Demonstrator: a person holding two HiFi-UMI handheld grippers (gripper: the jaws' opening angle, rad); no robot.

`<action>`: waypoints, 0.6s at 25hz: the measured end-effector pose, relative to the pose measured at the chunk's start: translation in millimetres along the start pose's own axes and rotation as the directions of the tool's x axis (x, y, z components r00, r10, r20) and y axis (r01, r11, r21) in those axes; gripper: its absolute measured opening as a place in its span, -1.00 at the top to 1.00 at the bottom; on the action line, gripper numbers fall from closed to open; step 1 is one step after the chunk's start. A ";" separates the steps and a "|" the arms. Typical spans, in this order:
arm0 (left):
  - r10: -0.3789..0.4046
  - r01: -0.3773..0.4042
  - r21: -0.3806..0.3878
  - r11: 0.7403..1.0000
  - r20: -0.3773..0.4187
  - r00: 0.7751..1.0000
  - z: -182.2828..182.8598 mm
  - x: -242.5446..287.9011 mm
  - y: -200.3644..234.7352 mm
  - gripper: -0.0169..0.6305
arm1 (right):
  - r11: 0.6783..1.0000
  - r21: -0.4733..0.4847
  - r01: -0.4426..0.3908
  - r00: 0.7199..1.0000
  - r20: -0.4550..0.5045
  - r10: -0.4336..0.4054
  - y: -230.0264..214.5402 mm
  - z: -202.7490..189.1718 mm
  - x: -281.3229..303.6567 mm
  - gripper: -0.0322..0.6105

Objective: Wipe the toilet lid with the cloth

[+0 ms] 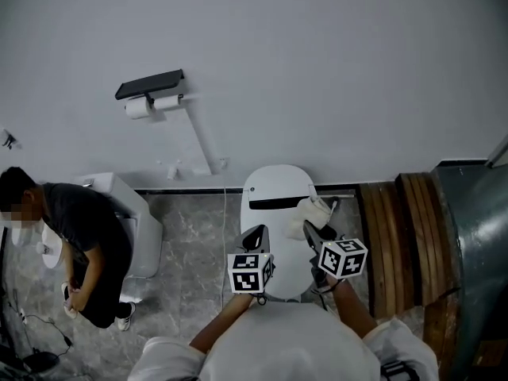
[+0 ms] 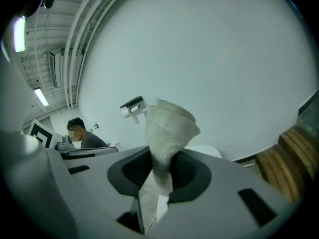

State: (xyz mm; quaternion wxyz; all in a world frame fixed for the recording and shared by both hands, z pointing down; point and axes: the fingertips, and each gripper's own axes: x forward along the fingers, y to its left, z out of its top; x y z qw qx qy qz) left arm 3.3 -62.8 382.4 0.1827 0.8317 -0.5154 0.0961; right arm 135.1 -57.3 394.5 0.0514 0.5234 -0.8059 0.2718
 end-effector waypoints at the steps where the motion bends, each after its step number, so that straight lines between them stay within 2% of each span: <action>1: -0.001 0.001 0.002 1.000 0.000 1.000 0.6 -0.2 -0.4 0.91 | 1.000 0.000 -0.001 1.000 0.000 0.001 0.4 0.2 -0.1 0.61; 15: 0.016 -0.016 -0.001 1.000 0.011 1.000 8.3 2.5 9.5 0.91 | 1.000 -0.028 -0.009 1.000 0.004 0.009 7.2 7.2 9.4 0.61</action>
